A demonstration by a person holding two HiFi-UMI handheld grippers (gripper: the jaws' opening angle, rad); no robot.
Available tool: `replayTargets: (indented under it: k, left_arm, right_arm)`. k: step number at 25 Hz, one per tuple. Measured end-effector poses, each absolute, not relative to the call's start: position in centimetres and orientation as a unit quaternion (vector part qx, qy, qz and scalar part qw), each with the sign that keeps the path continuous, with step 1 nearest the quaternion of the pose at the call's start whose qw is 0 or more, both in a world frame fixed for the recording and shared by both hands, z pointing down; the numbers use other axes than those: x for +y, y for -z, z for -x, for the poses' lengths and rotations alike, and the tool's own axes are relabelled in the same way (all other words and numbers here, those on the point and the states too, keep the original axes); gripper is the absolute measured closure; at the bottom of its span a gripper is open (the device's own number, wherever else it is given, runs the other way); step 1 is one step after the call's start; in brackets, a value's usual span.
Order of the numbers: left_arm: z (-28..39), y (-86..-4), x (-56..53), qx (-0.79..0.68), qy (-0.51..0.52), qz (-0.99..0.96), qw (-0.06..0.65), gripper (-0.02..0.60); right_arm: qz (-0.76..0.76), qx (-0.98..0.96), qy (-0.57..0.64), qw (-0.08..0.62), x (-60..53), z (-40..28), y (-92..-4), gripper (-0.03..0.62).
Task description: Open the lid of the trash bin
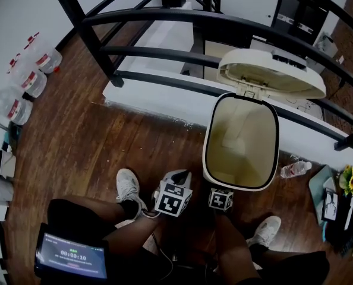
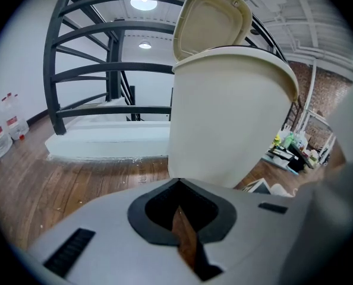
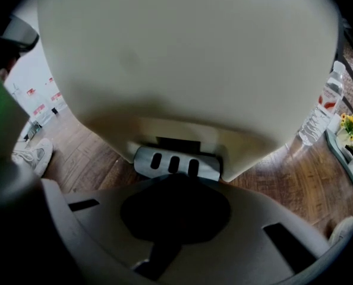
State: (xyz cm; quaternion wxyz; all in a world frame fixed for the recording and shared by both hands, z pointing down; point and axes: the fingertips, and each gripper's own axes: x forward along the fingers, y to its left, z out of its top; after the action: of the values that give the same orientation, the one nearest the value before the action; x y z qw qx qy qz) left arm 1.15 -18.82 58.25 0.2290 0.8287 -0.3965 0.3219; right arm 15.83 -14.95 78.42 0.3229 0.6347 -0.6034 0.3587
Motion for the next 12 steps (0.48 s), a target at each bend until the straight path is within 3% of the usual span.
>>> replayTargets:
  k: [12]
  left_arm:
    - [-0.9,-58.4,-18.6,-0.395,-0.321,-0.829,0.232,0.584]
  right_arm:
    - [-0.631,-0.61,-0.353,0.325,-14.9,-15.9,-79.0,0.588]
